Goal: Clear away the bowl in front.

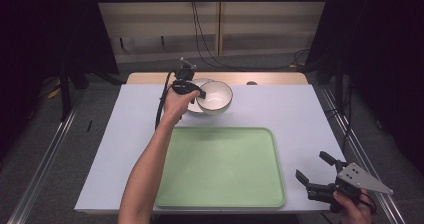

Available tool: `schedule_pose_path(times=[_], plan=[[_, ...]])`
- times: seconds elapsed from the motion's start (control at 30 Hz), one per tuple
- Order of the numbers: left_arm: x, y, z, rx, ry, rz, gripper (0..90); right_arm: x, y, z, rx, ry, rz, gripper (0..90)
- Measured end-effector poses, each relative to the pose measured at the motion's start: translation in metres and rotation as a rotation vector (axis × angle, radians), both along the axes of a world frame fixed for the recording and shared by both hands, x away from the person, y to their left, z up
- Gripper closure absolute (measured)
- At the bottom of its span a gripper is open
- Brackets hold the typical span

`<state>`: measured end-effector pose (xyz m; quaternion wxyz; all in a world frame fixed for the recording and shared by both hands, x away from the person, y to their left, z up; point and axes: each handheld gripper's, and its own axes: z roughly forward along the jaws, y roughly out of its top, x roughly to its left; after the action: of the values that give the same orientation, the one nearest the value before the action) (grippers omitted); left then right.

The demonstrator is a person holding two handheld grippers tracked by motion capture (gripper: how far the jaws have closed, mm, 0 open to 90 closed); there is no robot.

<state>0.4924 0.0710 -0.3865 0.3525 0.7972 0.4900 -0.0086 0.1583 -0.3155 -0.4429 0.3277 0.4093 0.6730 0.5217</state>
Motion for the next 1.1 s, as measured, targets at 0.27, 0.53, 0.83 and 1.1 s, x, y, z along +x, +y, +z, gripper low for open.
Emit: schedule_pose_path(times=[0.27,0.53,0.83,1.1], plan=[[-0.007,-0.012,0.001,0.006,0.006,-0.039,82.8,-0.001,0.000,0.000,0.002,0.002,0.004,3.0],[-0.015,-0.021,0.001,0.003,0.000,-0.066,82.8,-0.001,0.001,0.000,0.009,-0.009,-0.001,3.0],[-0.022,-0.038,0.000,0.009,0.015,-0.099,82.8,0.000,0.001,0.000,0.007,-0.007,0.002,3.0],[-0.025,-0.054,-0.004,0.014,0.026,-0.126,82.8,-0.001,0.001,0.000,0.010,-0.005,-0.002,2.9]])
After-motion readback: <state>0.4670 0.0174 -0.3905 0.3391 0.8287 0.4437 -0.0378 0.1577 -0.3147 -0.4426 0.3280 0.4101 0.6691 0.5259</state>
